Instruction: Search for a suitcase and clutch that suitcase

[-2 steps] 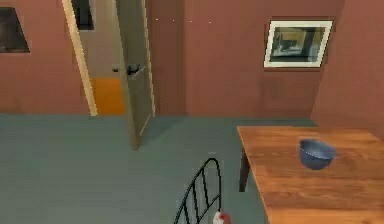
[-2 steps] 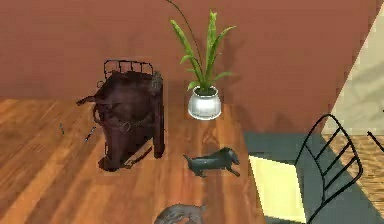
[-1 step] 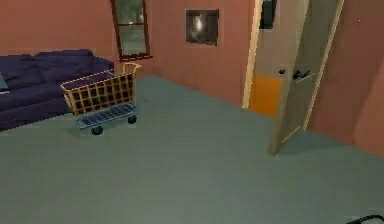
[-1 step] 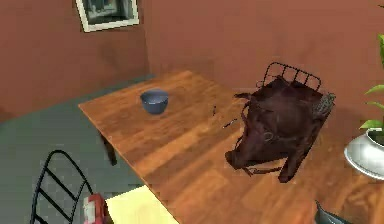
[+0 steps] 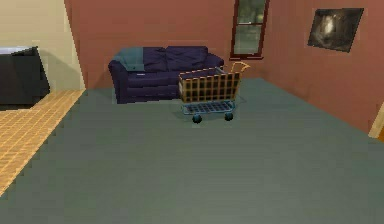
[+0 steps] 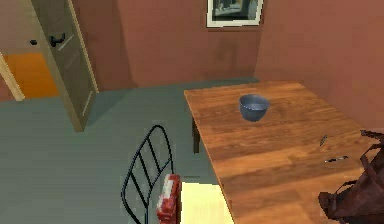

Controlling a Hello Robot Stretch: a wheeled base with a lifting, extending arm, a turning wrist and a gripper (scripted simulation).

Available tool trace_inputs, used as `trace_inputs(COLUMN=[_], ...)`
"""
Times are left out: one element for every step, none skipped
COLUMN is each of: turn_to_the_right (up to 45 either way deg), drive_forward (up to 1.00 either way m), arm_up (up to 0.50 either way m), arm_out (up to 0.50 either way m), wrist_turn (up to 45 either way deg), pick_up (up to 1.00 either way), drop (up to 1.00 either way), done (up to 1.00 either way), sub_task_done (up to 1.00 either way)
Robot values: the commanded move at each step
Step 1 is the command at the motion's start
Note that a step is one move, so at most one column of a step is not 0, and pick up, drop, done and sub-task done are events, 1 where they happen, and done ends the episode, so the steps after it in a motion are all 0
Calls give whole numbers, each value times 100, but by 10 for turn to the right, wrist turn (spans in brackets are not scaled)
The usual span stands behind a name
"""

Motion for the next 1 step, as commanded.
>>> trace_inputs(turn_to_the_right=[0], drive_forward=[0], arm_up=[50], arm_out=[0], wrist_turn=[0], pick_up=[0], drop=[0], done=[0], sub_task_done=[0])
